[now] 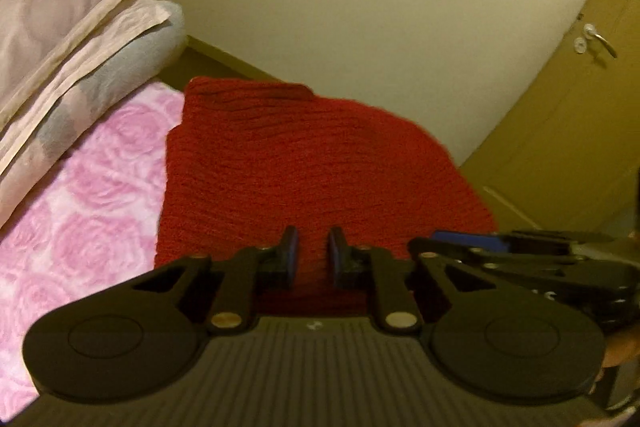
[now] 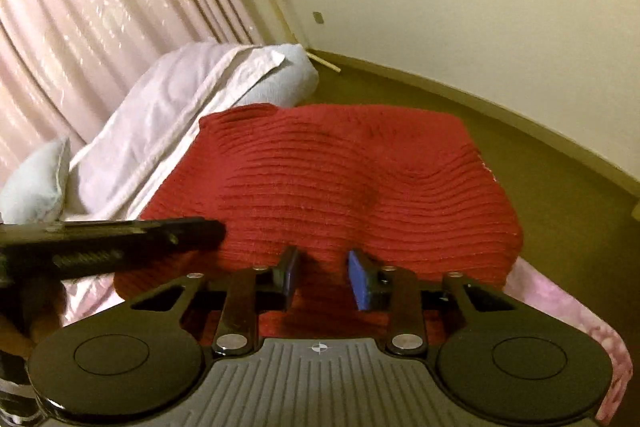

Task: Fold clothes
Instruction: 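Lower the red sweater onto the white and blue clothes stack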

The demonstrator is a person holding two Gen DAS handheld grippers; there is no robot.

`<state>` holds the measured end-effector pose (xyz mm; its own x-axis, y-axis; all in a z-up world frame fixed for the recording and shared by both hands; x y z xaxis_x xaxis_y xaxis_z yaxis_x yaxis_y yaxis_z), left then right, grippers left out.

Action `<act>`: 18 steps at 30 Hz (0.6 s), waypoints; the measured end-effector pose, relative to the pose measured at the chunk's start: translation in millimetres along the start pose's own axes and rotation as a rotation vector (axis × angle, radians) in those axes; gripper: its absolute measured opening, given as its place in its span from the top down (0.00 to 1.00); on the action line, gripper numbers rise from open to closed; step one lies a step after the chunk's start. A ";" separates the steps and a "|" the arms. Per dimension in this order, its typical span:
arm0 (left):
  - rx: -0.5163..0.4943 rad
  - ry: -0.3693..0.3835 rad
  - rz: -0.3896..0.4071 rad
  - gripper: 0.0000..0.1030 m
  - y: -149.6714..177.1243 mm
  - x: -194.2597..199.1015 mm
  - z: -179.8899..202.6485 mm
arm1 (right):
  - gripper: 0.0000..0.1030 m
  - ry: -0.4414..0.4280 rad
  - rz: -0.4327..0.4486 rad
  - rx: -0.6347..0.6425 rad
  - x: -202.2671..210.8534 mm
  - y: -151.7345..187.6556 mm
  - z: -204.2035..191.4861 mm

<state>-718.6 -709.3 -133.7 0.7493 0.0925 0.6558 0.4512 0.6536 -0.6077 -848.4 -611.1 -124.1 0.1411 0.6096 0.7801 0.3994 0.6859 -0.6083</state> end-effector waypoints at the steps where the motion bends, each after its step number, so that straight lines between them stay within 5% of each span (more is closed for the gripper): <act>1: 0.006 -0.004 -0.003 0.85 1.9 -0.9 -4.5 | 0.69 0.001 -0.003 0.021 -1.3 0.3 -1.8; 11: 0.072 -0.029 -0.023 0.83 7.6 -13.3 -32.2 | 0.68 0.067 -0.094 0.140 -33.8 -9.1 -23.1; 18: 0.099 -0.039 0.014 0.82 8.6 -7.1 -28.1 | 0.68 0.076 -0.070 0.132 -33.5 -3.9 -20.1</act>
<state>-706.5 -725.4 -156.2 0.7348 0.1300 0.6657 0.3895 0.7226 -0.5711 -836.5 -642.2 -144.9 0.1872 0.5303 0.8269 0.2888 0.7748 -0.5623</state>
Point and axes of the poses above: each gripper's, at about its wrist camera, not at the fingertips, and x roughly against the way its jaws point, z to its right, y to its underside, the point moved 1 cm from there along -x, roughly the way its jaws point, and after that the axes turned 13 degrees about y, right-handed, at the moved point
